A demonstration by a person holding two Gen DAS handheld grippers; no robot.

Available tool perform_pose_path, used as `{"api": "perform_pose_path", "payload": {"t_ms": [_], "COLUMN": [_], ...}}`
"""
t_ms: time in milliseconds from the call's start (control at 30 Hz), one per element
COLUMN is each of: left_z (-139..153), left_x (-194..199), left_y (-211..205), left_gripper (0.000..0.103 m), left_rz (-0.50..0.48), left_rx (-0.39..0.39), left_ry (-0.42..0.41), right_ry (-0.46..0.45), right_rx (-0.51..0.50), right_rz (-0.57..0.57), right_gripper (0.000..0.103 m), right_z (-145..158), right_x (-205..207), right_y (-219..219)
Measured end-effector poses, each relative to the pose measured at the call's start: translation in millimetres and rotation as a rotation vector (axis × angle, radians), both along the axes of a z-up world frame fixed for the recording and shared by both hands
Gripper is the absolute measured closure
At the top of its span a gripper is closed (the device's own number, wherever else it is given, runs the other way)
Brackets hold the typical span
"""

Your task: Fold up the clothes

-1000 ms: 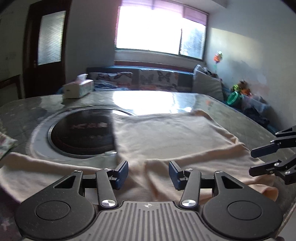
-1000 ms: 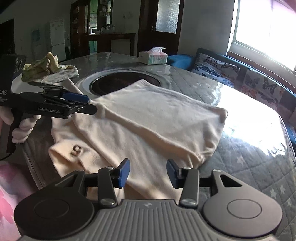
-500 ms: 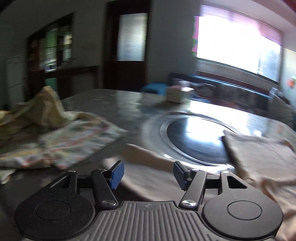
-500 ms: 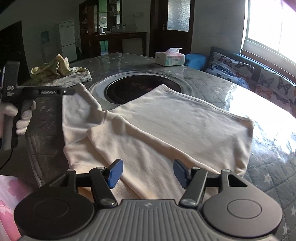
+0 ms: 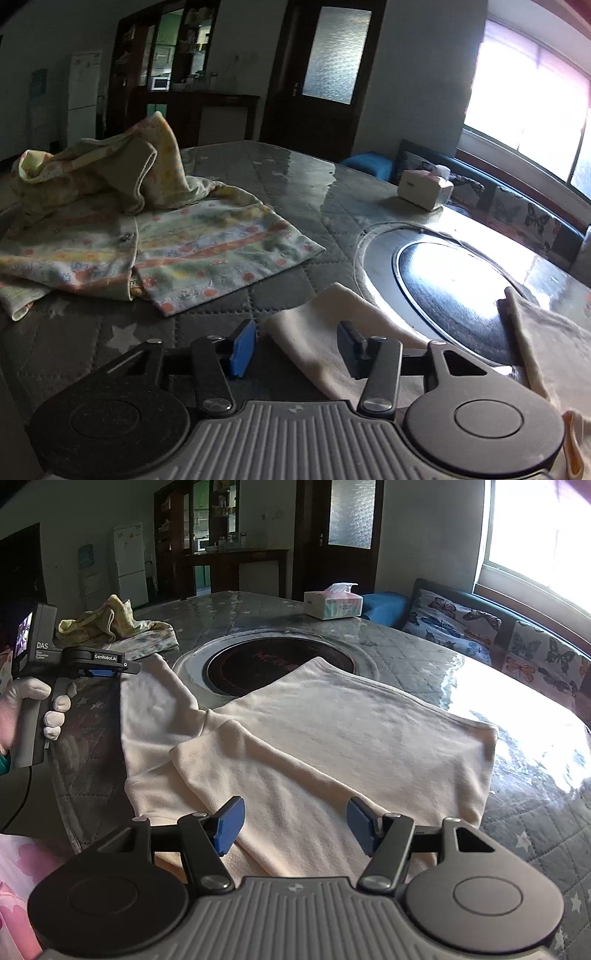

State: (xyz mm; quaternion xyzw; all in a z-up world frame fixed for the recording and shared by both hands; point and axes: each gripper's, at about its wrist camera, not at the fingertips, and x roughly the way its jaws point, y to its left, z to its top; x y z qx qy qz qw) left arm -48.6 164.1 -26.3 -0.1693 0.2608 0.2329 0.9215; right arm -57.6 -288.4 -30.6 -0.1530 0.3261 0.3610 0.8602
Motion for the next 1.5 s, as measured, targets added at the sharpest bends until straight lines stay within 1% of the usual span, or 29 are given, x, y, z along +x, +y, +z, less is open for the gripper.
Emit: {"api": "perform_pose_path", "payload": {"t_ms": [33,67,100,133,167,267,367,467,633,800,900,1100,1233,1333,1500], "left_z": [0,-1,-1,-1,-1,3,16,36,66,85,90,92,84,74,54], "left_x": [1,1,1,1,0,-3,-5,-5,0,8,13,24,28,29,31], "left_y": [1,3,4,6,7,9,1,-17,-65,-125,-160,-224,-254,-275,-296], "left_gripper": [0.063,0.075,0.083,0.086,0.091,0.095,0.096,0.096,0.096,0.097,0.097,0.097,0.097,0.097,0.095], "left_rz": [0.002,0.008,0.013,0.018,0.017,0.002,-0.044,-0.131,-0.332,-0.534,-0.646,-0.817,-0.891,-0.944,-1.014], "left_rx": [-0.009,-0.013,-0.016,-0.02,-0.033,-0.063,-0.073,-0.074,-0.039,-0.039,-0.061,-0.082,-0.112,-0.092,-0.104], "left_ry": [-0.004,-0.005,-0.006,-0.007,-0.013,-0.036,-0.071,-0.122,-0.174,-0.2,-0.208,-0.203,-0.178,-0.157,-0.1], "right_ry": [-0.001,-0.002,-0.003,-0.004,-0.005,-0.009,-0.013,-0.016,-0.023,-0.037,-0.045,-0.046,-0.044,-0.043,-0.042], "right_rx": [0.002,0.005,0.009,0.012,0.016,0.031,0.051,0.079,0.125,0.16,0.175,0.211,0.223,0.227,0.224], "right_rz": [-0.005,-0.01,-0.015,-0.02,-0.025,-0.045,-0.067,-0.092,-0.134,-0.179,-0.209,-0.284,-0.328,-0.355,-0.389], "right_gripper": [0.04,0.04,0.04,0.04,0.04,0.04,0.04,0.04,0.04,0.04,0.04,0.04,0.04,0.04,0.04], "right_z": [0,0,0,1,1,2,3,4,5,4,4,-1,-3,-5,-6], "right_x": [0,0,-1,-1,-1,-3,-3,-4,-8,-13,-16,-21,-23,-23,-24], "right_y": [-1,-2,-4,-5,-7,-13,-19,-28,-45,-65,-78,-107,-122,-131,-139]}}
